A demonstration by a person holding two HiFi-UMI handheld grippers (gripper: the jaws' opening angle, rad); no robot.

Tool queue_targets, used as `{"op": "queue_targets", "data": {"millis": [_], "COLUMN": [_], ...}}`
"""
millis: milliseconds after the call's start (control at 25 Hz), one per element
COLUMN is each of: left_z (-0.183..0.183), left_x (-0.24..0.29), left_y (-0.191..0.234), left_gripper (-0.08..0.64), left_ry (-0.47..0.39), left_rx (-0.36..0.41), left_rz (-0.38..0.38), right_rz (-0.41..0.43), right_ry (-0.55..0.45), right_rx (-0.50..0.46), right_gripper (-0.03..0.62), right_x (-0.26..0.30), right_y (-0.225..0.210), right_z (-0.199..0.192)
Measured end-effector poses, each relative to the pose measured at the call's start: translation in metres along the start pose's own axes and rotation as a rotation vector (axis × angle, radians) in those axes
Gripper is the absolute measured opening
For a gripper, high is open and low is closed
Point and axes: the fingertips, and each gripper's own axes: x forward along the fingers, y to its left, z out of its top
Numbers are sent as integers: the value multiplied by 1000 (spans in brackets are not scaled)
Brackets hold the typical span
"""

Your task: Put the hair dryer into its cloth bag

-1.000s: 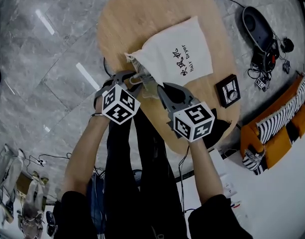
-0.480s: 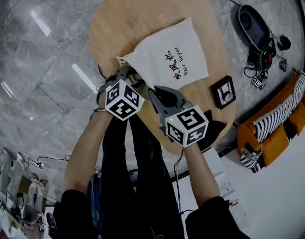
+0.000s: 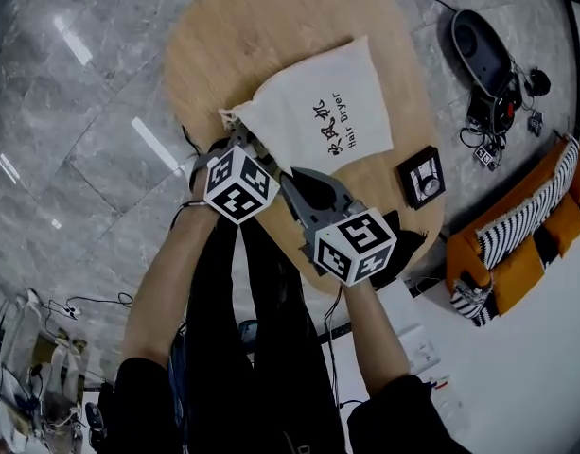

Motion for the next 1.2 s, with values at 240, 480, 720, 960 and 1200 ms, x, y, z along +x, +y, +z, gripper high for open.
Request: {"op": "queue_targets", "data": {"millis": [240,480,720,960,1200], "left_z": [0,-10,-25,-1,42], "left_x": [-3,-34,-82,-150,-236], "left_y": [-3,2,-21,-39,-65], "left_gripper": [189,215,213,164,28], "left_ry": [-19,-24,-4,-55,-191], "left_rx": [-10,-70,-153,-239,-349], "left_rz": [-16,26,74,266,460], "right_rz": [-9,-76,-166,-170,-216], "right_ry": [-4,1,10,-117,-221], "right_rx": [-1,-26,-47,-50,-40], "right_gripper": [38,40,104,76,12], "right_x": [0,0,-17,-65,-117], "right_y": [-1,-7,1,31,79], "right_z": [1,-4,-9,28,61]}}
